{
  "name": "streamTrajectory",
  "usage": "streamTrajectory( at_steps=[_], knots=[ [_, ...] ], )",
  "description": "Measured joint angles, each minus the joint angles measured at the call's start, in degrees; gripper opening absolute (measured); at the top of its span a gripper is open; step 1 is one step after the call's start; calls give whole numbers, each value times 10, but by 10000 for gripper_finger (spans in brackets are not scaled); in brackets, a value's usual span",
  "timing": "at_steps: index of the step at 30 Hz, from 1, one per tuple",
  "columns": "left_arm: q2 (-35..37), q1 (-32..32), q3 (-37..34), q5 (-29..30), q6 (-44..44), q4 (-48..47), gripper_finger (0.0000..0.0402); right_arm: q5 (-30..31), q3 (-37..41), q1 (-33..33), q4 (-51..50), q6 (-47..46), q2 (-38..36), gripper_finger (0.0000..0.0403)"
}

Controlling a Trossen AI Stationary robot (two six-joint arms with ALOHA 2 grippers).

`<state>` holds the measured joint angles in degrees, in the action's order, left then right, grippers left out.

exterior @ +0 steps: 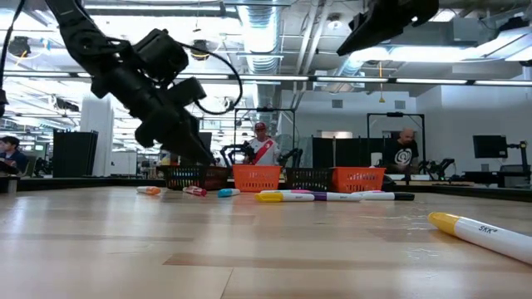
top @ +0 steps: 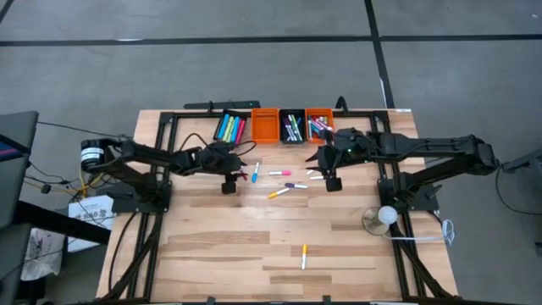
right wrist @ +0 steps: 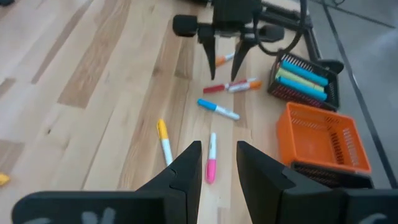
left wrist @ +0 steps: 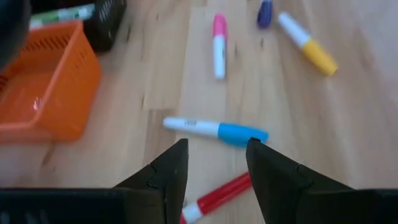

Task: Pick & Place Markers
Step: Put the small red marker pen into the right black basket

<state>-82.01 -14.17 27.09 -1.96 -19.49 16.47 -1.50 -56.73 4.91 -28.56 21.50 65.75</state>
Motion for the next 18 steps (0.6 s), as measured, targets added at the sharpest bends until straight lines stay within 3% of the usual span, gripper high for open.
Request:
streamTrajectory(
  at_steps=[8, 18],
  knots=[
    [-57, 0, 0, 3, -5, -10, 159, 0, 0, 0, 1, 0, 3, 90],
    [-66, 4, 0, 15, -13, -15, 159, 0, 0, 0, 1, 0, 3, 90]
  ],
)
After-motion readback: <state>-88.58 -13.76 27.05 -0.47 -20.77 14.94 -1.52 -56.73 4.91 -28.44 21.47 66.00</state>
